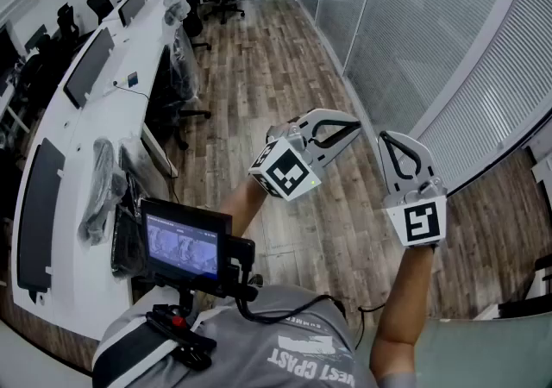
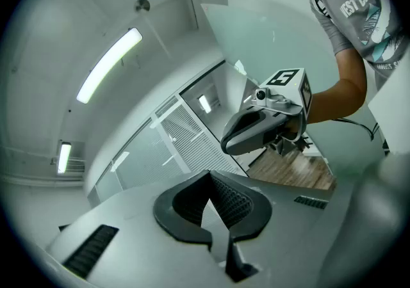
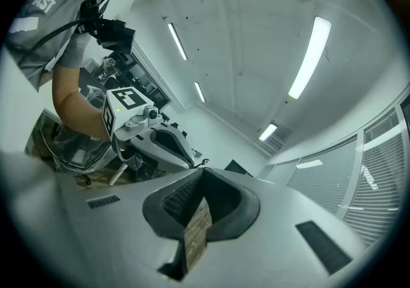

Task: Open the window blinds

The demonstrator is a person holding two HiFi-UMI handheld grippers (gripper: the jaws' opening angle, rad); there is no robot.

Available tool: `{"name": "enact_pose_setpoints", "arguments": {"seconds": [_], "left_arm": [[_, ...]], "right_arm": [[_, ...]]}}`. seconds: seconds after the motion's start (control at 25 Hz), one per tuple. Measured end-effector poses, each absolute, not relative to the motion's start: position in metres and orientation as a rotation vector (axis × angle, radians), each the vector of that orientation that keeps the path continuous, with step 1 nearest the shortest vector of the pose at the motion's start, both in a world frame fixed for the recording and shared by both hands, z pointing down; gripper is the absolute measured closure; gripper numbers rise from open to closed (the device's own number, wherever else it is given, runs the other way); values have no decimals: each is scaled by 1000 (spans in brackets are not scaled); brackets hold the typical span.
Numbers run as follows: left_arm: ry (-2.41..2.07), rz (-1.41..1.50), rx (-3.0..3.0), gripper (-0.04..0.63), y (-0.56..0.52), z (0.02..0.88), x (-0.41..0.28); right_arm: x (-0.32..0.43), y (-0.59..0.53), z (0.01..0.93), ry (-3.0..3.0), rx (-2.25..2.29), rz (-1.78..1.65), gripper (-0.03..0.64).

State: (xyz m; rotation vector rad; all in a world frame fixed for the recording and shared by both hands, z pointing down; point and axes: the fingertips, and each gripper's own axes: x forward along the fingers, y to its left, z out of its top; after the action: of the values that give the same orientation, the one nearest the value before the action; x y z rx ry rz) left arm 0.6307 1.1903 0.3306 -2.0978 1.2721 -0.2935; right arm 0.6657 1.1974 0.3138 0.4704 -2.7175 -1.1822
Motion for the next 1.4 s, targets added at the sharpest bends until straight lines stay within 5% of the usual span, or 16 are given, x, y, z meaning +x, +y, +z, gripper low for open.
{"name": "enact_pose_setpoints", "arguments": {"seconds": [0.6, 1.4], "left_arm": [[1252, -277, -2120, 595, 1193, 341, 625], [1368, -81, -2169, 595, 1191, 338, 493]], "right_arm": [[661, 1195, 325, -2677, 482, -1197, 612], [601, 1190, 304, -2629, 624, -1217, 612]]}}
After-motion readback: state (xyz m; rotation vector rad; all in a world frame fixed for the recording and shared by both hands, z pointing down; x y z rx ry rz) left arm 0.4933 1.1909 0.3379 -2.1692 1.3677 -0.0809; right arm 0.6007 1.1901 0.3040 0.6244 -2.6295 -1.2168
